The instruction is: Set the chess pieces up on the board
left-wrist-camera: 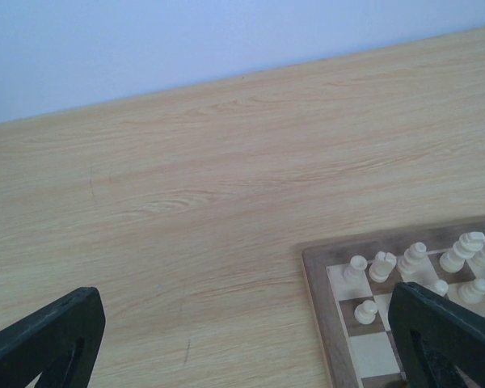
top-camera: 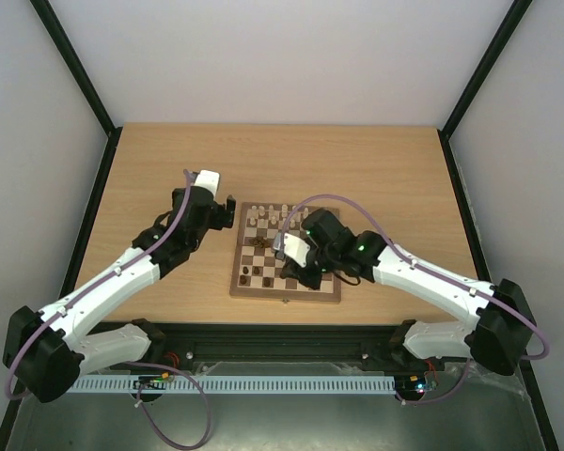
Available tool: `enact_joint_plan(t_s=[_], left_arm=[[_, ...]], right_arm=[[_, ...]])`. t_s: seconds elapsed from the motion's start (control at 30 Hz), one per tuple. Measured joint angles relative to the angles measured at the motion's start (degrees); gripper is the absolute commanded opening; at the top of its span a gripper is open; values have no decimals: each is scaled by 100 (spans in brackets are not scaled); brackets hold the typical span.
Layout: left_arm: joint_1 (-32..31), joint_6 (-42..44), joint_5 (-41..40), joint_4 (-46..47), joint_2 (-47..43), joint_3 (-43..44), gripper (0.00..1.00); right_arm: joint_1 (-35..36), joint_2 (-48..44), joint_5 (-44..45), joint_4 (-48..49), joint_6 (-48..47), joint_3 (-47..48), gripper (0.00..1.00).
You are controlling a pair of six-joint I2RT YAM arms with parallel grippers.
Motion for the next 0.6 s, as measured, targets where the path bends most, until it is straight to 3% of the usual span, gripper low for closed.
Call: enact_joint_plan(t_s=[0.6], left_arm=[[0, 4, 278, 70, 31, 0, 99]], right_arm=[[142, 216, 389, 616, -295, -846, 15]])
